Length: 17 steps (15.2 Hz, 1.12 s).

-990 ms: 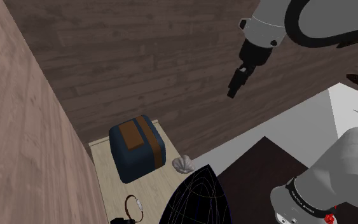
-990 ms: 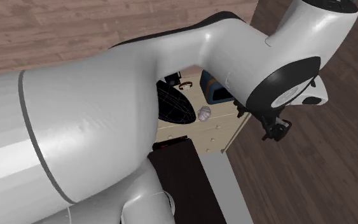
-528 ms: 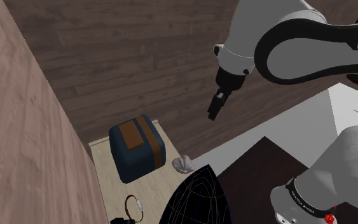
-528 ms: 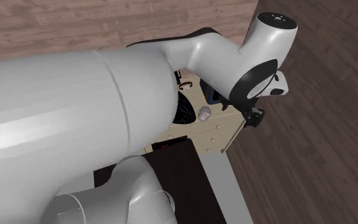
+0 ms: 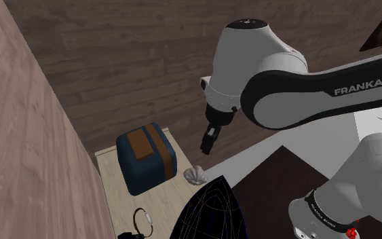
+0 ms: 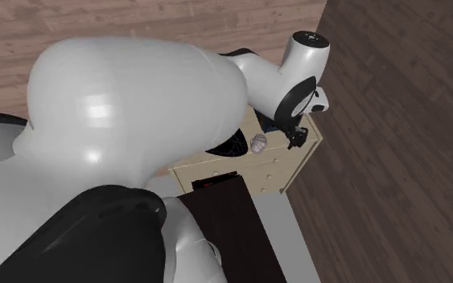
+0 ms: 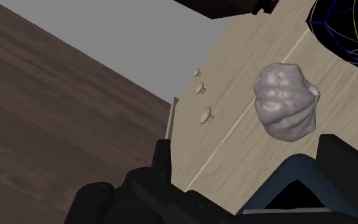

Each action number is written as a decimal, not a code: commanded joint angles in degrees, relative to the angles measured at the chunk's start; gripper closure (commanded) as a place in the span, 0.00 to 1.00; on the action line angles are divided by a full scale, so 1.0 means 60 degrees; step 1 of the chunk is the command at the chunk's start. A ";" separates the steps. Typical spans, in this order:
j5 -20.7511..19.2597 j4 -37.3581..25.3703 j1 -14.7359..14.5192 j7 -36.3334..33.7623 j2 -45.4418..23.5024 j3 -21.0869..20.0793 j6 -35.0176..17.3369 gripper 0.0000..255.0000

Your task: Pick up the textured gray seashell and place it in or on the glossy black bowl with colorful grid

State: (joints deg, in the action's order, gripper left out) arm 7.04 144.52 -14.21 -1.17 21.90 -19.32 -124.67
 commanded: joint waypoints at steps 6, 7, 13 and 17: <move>-0.0118 -0.0176 -0.0452 -0.0632 -0.1797 -0.0967 -0.1426 0.00; -0.0155 -0.0123 -0.0442 -0.0663 -0.1896 -0.0987 -0.1573 0.00; -0.0458 0.0150 -0.0368 -0.0899 -0.2550 -0.1092 -0.2459 0.00; -0.0496 0.0172 -0.0362 -0.0927 -0.2618 -0.1099 -0.2544 0.00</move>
State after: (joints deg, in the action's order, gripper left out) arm 4.12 145.54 -16.39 -6.69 6.28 -25.90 -139.82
